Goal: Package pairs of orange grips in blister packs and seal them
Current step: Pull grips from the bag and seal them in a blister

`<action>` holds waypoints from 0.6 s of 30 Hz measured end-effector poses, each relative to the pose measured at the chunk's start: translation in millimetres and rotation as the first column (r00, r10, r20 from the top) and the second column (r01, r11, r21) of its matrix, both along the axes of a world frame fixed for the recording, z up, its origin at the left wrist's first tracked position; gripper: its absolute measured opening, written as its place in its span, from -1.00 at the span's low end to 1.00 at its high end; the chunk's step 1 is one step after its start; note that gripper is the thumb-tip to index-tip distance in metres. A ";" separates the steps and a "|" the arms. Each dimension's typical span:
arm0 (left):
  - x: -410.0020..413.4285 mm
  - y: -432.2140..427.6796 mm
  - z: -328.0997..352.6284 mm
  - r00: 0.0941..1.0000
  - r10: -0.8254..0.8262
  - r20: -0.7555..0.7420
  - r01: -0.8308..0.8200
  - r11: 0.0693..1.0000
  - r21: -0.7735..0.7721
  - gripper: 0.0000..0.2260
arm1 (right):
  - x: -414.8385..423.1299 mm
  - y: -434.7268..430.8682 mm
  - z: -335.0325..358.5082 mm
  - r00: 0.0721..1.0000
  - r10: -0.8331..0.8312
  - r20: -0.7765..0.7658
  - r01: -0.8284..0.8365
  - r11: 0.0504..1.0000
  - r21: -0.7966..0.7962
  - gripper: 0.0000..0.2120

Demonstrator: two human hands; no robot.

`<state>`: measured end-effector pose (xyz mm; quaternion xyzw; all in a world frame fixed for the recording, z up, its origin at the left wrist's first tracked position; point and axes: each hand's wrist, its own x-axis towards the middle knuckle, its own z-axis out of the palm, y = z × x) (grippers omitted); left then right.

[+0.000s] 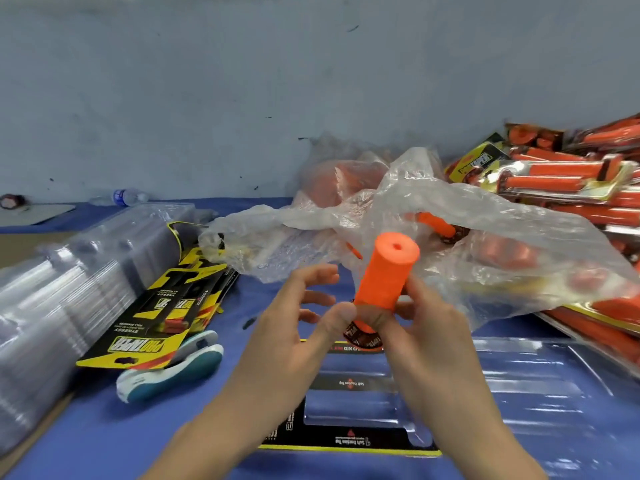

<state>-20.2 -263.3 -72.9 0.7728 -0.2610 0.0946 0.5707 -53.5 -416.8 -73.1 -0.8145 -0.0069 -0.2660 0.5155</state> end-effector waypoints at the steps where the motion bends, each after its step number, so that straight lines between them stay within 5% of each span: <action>1: -0.7 1.7 -3.6 0.996 0.013 -0.083 -0.015 1.000 -0.025 -0.71 | 0.4 -0.8 1.6 0.999 0.039 -0.031 -0.035 0.990 0.133 -0.90; 4: -3.4 6.2 -13.8 0.942 -0.064 -0.329 0.018 0.990 -0.140 -0.64 | 2.1 1.2 2.6 0.990 0.136 -0.049 -0.104 0.904 0.415 -0.92; 9: -7.2 10.1 -26.4 0.887 -0.123 -0.445 -0.009 0.959 -0.283 -0.54 | 3.3 16.8 -10.9 0.980 0.190 -0.063 -0.120 0.811 0.573 -0.59; 18: 3.8 32.3 -30.6 0.968 0.074 -0.238 -0.098 0.991 -0.088 -0.72 | 4.3 15.3 -18.5 0.932 0.351 -0.087 -0.142 0.575 0.806 -0.50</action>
